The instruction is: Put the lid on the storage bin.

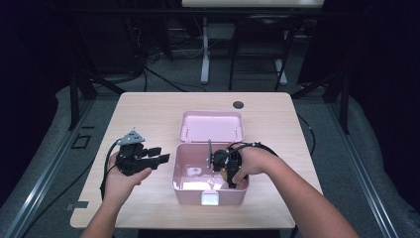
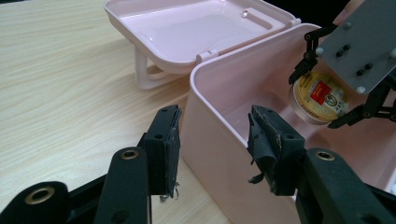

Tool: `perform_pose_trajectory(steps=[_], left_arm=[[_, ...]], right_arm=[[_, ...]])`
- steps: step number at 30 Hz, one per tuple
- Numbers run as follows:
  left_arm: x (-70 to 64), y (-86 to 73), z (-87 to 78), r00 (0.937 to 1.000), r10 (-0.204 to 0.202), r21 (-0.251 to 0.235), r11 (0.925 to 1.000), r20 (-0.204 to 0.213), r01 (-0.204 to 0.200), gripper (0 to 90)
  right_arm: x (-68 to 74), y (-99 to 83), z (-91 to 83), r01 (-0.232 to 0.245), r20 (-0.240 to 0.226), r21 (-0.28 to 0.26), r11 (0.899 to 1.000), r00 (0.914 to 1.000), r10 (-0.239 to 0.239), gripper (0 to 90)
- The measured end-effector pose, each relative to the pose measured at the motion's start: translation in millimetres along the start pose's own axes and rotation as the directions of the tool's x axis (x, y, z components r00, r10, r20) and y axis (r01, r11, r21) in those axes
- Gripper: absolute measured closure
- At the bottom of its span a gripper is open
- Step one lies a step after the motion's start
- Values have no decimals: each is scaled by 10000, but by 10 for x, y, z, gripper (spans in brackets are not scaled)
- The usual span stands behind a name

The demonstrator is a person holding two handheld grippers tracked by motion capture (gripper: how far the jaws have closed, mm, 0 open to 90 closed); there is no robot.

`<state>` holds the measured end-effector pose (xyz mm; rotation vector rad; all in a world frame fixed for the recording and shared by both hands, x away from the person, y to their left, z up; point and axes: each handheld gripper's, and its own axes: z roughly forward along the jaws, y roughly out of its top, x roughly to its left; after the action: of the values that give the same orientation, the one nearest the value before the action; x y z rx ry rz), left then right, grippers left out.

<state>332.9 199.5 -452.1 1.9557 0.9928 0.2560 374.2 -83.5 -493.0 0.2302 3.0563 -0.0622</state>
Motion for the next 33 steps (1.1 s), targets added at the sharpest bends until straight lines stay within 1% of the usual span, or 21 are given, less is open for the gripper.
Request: perform_pose_trajectory(steps=[1, 3, 7, 10, 16, 20, 27, 33], left_arm=[[2, 2, -3, 10000, 7, 50, 10000, 14, -7, 532], [-4, -1, 3, 10000, -35, -41, 10000, 15, 35, 533], [-9, -1, 2, 10000, -67, -52, 10000, 16, 67, 532], [-5, -1, 3, 10000, -33, -38, 10000, 17, 33, 533], [-2, -1, 3, 10000, 3, -26, 10000, 19, -2, 533], [-2, -3, 8, 10000, 7, -37, 10000, 11, -7, 532], [-12, -6, 25, 10000, 22, -5, 10000, 29, -22, 532], [-12, -7, 24, 10000, -8, 54, 10000, 55, 7, 532]], right_arm=[[-2, -3, 0, -26, -30, -41, 10000, 10000, 26, 199], [-3, -6, -2, -19, -32, -31, 10000, 10000, 19, 199], [12, -1, 1, 37, 61, -21, 10000, 10000, -36, 199], [23, 4, 3, 170, 76, -116, 9998, 9998, -169, 199], [33, 21, 32, 244, 34, -158, 9996, 9997, -243, 199], [50, 22, 88, 401, -23, 21, 9992, 9992, -401, 199], [51, 22, 112, 398, -44, -4, 9992, 9992, -398, 199], [51, 28, 138, 504, 8, 65, 9987, 9987, -504, 199]])
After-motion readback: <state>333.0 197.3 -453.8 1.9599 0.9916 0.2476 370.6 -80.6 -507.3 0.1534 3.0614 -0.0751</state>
